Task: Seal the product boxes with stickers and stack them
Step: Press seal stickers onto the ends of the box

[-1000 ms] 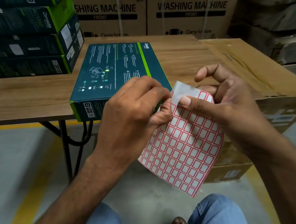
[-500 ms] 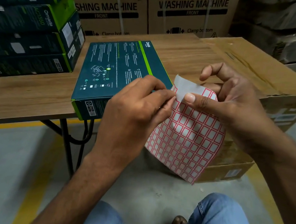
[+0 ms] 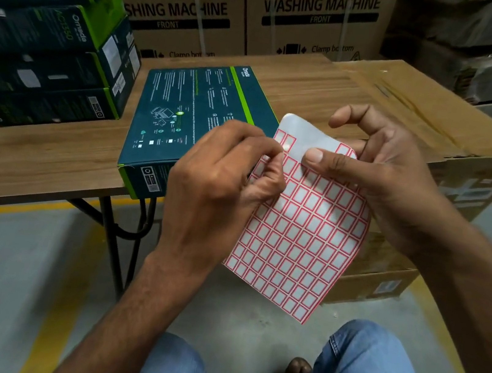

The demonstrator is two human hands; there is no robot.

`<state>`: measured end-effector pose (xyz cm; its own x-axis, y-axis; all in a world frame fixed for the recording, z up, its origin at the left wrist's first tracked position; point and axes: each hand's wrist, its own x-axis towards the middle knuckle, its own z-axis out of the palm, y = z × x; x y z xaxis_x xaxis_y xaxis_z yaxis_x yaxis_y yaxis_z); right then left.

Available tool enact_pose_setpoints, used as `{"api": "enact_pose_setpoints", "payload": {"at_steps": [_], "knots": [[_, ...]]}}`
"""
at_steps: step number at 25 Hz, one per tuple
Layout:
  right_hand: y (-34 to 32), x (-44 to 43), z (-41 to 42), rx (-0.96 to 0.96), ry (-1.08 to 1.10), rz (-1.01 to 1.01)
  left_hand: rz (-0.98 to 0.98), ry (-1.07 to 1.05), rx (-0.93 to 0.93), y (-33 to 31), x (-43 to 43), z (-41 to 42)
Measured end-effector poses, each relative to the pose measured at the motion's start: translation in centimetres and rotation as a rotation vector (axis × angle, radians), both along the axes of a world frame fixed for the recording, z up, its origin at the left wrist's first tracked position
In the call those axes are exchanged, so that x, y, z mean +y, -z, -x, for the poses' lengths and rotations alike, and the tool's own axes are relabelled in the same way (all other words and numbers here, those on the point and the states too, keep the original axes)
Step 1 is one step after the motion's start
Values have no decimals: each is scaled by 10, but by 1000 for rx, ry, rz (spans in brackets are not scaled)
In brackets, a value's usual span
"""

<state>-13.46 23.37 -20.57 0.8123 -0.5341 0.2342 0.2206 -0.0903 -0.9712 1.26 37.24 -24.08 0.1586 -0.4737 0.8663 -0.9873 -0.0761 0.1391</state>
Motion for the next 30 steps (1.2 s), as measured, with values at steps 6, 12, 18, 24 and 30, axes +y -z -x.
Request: {"api": "enact_pose_setpoints", "payload": {"at_steps": [6,12,18,24,30], "knots": [[-1,1,-1,7,-9,21,-39,10,21,-2,3,0],[-2,0,0,27,25,60,-128,25,-32,-6,6,-2],[0,0,-1,40,35,118,-165,-1,-64,-7,5,-2],[2,0,-3,15,-9,69,-127,-25,-68,-8,0,2],[3,-2,-2,43,-1,70,-117,-54,-62,-9,-4,2]]}}
